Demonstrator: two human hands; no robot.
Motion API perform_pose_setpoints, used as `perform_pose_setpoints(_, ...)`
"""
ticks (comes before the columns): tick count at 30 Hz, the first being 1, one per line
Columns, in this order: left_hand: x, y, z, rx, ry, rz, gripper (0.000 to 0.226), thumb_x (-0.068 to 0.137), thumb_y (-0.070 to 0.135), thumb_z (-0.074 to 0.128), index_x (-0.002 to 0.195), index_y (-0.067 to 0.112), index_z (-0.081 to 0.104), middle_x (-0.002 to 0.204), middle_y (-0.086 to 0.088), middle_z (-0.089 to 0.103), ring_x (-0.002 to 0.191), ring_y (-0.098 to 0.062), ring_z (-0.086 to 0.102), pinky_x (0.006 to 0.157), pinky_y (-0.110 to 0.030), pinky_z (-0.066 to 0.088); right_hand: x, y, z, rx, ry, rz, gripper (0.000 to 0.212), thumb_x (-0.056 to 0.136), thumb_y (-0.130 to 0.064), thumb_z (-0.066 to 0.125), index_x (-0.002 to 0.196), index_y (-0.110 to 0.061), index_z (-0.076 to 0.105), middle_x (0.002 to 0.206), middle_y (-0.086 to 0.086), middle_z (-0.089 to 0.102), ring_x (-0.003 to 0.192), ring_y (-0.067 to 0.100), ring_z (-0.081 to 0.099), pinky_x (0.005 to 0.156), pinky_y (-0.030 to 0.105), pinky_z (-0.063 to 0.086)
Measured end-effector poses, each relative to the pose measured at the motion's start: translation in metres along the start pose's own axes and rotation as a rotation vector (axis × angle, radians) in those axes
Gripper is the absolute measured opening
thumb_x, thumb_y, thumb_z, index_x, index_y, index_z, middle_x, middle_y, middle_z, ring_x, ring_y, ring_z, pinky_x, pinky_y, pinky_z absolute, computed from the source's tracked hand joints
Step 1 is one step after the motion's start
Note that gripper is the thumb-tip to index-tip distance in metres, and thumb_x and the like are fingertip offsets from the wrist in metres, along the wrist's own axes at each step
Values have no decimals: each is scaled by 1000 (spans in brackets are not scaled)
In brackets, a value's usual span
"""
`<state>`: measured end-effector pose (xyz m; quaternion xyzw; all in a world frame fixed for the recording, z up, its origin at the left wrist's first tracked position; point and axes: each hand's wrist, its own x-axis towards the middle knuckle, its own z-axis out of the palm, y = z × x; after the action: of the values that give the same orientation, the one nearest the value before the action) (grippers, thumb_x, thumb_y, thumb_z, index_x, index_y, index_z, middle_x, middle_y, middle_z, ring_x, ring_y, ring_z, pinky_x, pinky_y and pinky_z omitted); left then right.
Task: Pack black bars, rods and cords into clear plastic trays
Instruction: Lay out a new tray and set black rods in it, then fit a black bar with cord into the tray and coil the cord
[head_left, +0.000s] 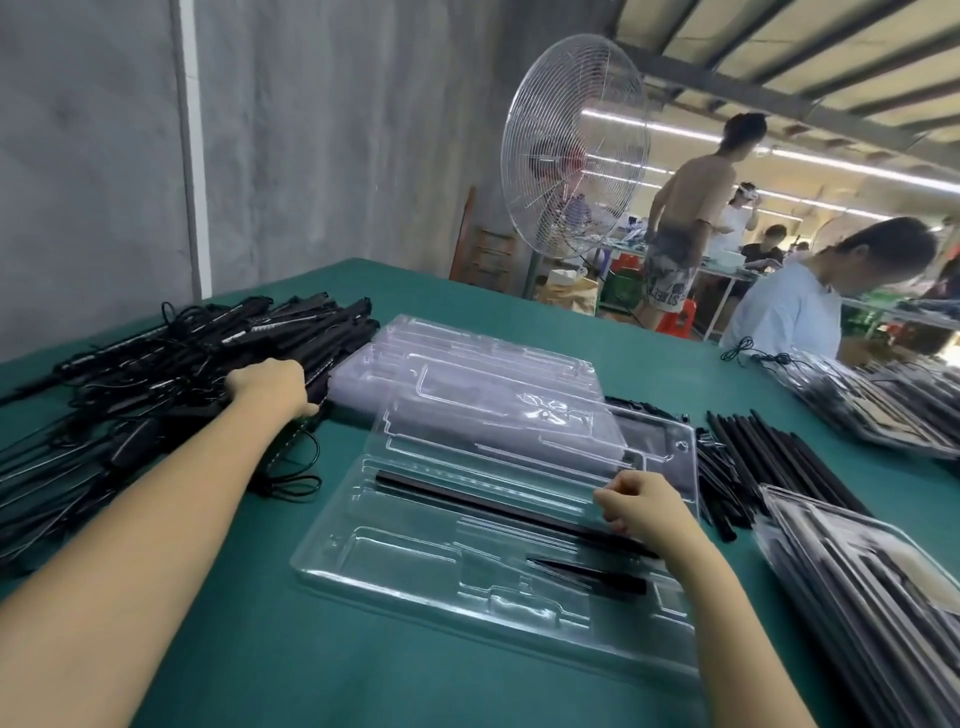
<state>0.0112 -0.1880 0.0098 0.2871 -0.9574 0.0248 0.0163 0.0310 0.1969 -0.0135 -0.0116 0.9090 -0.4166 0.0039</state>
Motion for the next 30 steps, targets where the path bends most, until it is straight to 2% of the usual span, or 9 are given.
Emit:
perform_pose_setpoints(3,3,2,0,130,11,31,44,84,45,63,120,19,58,119,-2,60,108,-22,58,74,-30,40,1,1,0,11,-4,4,15,88,-11,59,74,-9,58,67,3,61,57,10,55,55,18,44)
perform_pose_setpoints(7,6,1,4,344,28,88,59,77,57,61,128,28,52,135,-2,43,127,-24,34,102,-42,29,1,2,1,5,15,-4,15,87,-12,60,72,-9,59,64,2,60,56,12,55,60,24,48)
perform_pose_setpoints(13,7,-15,-5,311,306,118,49,80,56,61,123,33,59,149,-5,24,135,-29,16,111,-56,13,0,2,-1,1,13,-2,14,86,-11,59,73,-8,60,62,1,60,57,13,55,64,28,50)
perform_pose_setpoints(16,15,-32,-17,212,466,196,42,79,51,66,110,23,66,140,-14,42,132,-33,30,114,-53,8,1,0,-1,-16,3,1,15,86,-11,58,71,-10,60,61,1,59,55,12,55,61,26,48)
perform_pose_setpoints(18,14,-41,-29,-65,552,211,30,83,38,66,95,11,59,99,-21,62,101,-37,53,100,-50,35,0,-3,-3,-26,-22,15,16,86,-10,58,70,-11,59,62,2,60,54,14,55,60,27,48)
perform_pose_setpoints(20,7,-43,-42,-371,598,211,26,89,31,60,92,12,42,75,-19,55,69,-32,51,64,-42,43,-2,-10,-3,-39,-24,1,17,87,-9,56,70,-11,59,66,6,61,58,17,56,65,31,48)
perform_pose_setpoints(24,-22,-27,-73,-629,718,526,24,92,27,59,106,12,46,89,-15,65,70,-30,60,62,-40,48,-15,-51,4,-77,148,-225,6,90,-16,57,89,-14,63,80,-2,63,75,16,59,61,21,44)
perform_pose_setpoints(28,-71,18,-102,-725,784,948,31,87,21,66,113,8,56,94,-11,70,81,-27,67,74,-41,55,-38,-130,21,506,-90,-410,45,86,-33,64,126,-23,48,109,-2,61,66,13,65,60,27,53)
perform_pose_setpoints(30,-93,43,-108,-671,794,1152,31,85,15,69,110,1,59,92,-10,70,78,-23,67,73,-39,55,-46,-163,21,806,-165,-461,43,82,-40,62,116,-20,47,92,-4,65,58,15,63,52,27,51)
